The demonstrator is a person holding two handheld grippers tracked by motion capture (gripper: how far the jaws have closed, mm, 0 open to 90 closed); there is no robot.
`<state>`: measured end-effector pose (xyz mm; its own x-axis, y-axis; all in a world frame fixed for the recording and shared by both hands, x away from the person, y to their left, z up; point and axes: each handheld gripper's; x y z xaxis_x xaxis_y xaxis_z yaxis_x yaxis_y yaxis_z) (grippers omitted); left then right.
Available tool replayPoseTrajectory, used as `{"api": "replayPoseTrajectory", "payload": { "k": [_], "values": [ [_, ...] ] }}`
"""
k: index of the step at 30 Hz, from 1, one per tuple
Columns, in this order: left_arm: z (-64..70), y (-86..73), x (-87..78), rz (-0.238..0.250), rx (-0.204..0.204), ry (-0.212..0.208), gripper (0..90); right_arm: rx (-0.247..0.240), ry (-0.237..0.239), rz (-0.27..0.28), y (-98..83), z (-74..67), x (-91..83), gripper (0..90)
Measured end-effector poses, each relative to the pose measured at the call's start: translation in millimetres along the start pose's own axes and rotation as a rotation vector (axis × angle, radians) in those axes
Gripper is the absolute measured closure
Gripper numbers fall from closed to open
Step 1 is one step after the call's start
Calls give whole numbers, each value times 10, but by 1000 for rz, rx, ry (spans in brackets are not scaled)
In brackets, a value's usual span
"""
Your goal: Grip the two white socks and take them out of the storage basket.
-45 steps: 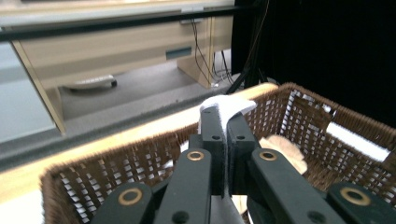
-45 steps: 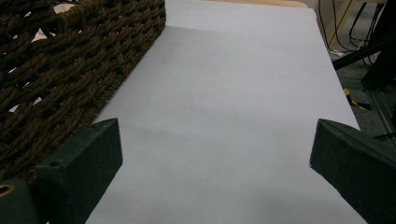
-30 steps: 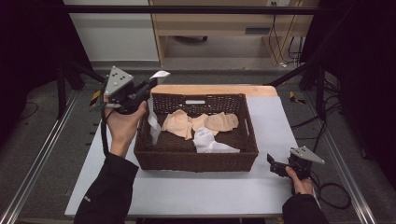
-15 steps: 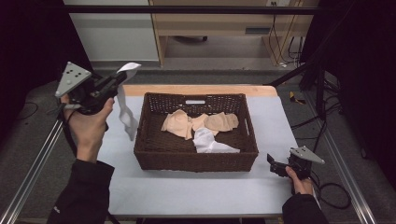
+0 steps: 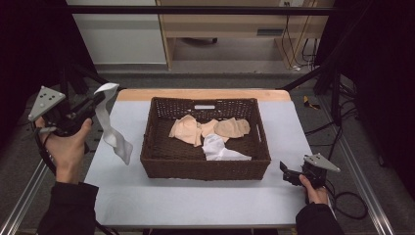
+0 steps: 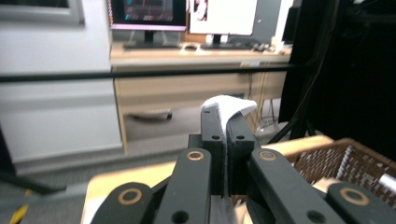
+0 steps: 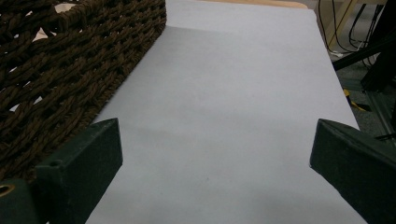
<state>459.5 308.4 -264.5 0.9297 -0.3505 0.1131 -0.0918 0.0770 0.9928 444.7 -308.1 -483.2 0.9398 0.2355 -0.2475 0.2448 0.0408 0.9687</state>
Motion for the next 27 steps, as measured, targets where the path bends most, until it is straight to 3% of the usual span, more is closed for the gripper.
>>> {"api": "replayPoseTrajectory", "payload": {
  "k": [4, 6, 7, 10, 13, 14, 16, 18, 20, 21, 22, 25, 27],
  "values": [
    [-117, -342, -53, -60, -30, 14, 878, 0, -1, 0, 0, 0, 0, 27],
    [-134, -407, -60, -69, -34, 14, 878, 1, -2, 0, 0, 0, 0, 28],
    [-182, -607, -79, -112, -36, 25, 877, 3, 0, 0, 1, -2, -3, 28],
    [-240, -860, -103, -171, -46, 43, 877, 0, 0, 0, 0, 2, 1, 28],
    [-255, -1089, -126, -226, -30, 50, 876, 0, 2, -1, 0, 1, 1, 28],
    [-260, -1192, -132, -271, -30, 53, 876, 0, 1, -1, 0, 0, 0, 28],
    [-271, -1330, -150, -338, 14, 81, 874, -1, 2, -3, 1, -1, 3, 28],
    [-294, -1470, -178, -386, -4, 85, 872, -3, 6, -3, 2, -3, 2, 28],
    [-303, -1513, -187, -402, -6, 89, 870, -3, 9, -4, 2, -2, 2, 27],
    [-331, -1608, -203, -440, -28, 93, 867, -5, 13, -4, 0, 4, 7, 28],
    [-336, -1639, -205, -447, -39, 89, 864, -4, 14, -4, 0, 4, 8, 28],
    [-321, -1723, -189, -489, -20, 88, 833, -4, 12, -3, 1, 0, 3, 28],
    [-301, -1764, -175, -499, -1, 90, 749, -4, 12, -3, 1, 0, 3, 28]
  ]
}}
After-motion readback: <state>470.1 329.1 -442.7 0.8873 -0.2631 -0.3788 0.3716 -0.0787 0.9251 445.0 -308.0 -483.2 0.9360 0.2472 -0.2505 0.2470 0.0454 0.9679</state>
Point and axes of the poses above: each handheld gripper's, and its own axes: x roughly forward along the jaws, y roughly out of its top, z roughly to its right, and after that the axes turned 13 degrees about z, right-handed
